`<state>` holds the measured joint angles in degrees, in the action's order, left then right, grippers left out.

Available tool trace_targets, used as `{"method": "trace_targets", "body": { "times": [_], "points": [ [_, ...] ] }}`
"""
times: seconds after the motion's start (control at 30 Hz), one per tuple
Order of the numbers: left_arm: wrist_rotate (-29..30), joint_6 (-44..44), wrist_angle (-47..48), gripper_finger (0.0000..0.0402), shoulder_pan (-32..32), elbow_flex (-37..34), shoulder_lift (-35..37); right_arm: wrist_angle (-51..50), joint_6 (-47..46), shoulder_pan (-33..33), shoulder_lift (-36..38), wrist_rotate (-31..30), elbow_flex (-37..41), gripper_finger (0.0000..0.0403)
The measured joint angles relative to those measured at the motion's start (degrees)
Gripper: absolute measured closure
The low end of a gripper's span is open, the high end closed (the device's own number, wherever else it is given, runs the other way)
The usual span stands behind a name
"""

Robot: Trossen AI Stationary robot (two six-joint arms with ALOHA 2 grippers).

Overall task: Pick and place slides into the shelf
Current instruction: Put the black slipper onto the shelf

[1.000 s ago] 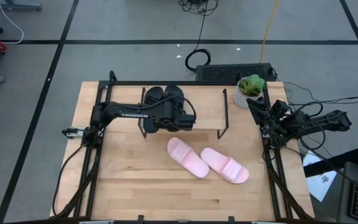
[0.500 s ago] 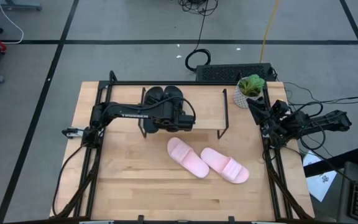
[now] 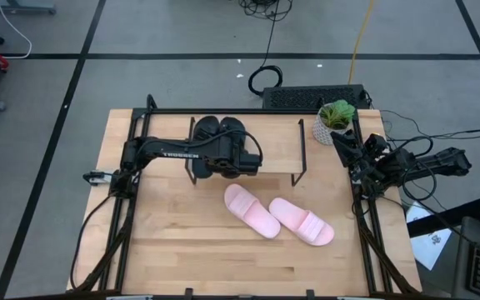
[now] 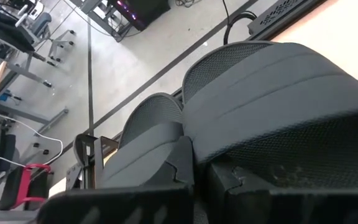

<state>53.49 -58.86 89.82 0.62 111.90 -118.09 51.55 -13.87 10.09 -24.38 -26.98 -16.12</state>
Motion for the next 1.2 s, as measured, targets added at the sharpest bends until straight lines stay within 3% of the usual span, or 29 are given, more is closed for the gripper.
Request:
{"method": "trace_targets", "body": {
  "times": [0.3,1.2],
  "points": [
    [-0.1,-3.9,0.1,0.0391,-0.5,-6.2,0.3,0.0,0.0,0.0,0.0,0.0,0.0,0.0234],
    [-1.4,-3.2,-0.3,0.0286,-1.6,-6.3,0.1,0.0,0.0,0.0,0.0,0.0,0.0,0.0234]
  ]
}}
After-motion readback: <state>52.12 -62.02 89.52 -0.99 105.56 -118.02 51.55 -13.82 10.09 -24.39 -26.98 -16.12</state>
